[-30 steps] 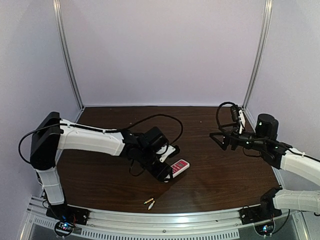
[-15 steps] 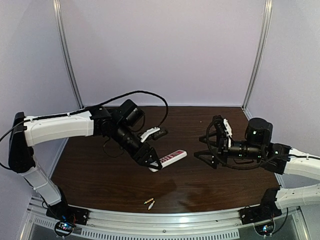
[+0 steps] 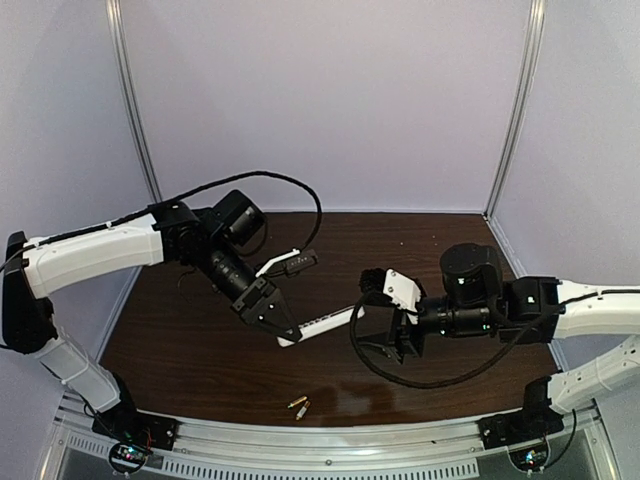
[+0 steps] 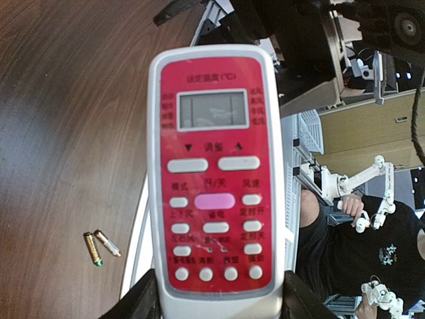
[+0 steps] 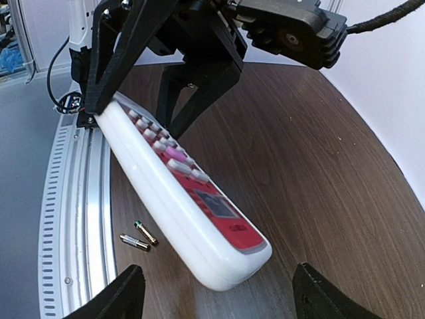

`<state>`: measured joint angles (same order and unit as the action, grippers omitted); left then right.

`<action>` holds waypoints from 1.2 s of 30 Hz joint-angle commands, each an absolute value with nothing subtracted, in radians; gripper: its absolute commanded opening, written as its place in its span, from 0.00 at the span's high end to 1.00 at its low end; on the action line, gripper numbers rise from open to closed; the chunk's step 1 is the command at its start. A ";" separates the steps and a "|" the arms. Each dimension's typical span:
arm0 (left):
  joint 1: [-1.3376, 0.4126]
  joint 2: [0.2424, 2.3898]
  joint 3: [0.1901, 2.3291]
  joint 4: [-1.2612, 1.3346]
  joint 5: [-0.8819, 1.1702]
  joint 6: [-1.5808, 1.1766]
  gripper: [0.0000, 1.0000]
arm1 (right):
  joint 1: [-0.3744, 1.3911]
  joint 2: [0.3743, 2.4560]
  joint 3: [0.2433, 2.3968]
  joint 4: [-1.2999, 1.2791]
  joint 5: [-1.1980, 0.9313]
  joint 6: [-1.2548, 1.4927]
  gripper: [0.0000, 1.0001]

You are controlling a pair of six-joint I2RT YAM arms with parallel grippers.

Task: Load the batteries into the remote control
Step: Pick up the remote control from the center of the board, then pass from the left arm to the right

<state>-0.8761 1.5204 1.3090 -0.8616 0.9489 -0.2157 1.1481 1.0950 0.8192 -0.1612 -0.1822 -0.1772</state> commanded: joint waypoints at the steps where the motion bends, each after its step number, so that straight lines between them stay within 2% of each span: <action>1: -0.873 1.493 1.297 -0.869 1.021 -0.178 0.70 | 1.158 1.117 0.871 -0.204 -0.100 -0.256 0.23; 6: -0.873 1.483 1.271 -0.843 1.070 -0.198 0.69 | 1.171 1.137 0.915 -0.221 -0.127 -0.318 0.24; 11: -0.873 1.482 1.241 -0.815 1.109 -0.223 0.69 | 1.202 1.184 0.997 -0.306 -0.112 -0.388 0.32; 24: -0.872 1.478 1.228 -0.791 1.149 -0.242 0.70 | 1.298 1.280 1.111 -0.458 -0.019 -0.481 0.61; 30: -0.873 1.476 1.234 -0.790 1.143 -0.240 0.66 | 1.299 1.278 1.124 -0.472 -0.018 -0.471 0.82; 32: -0.872 1.473 1.239 -0.788 1.137 -0.235 0.50 | 1.298 1.271 1.125 -0.474 -0.014 -0.461 0.88; 35: -0.866 1.454 1.264 -0.792 1.087 -0.231 0.21 | 1.298 1.268 1.140 -0.494 -0.005 -0.446 0.95; 36: -0.853 1.442 1.285 -0.807 1.059 -0.211 0.15 | 1.297 1.265 1.142 -0.498 -0.005 -0.434 0.97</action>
<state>-0.8684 1.4990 1.2316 -0.8238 1.1141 -0.2558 1.3067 1.2823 1.0973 -0.4725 -0.0452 -0.4892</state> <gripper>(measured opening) 0.748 0.210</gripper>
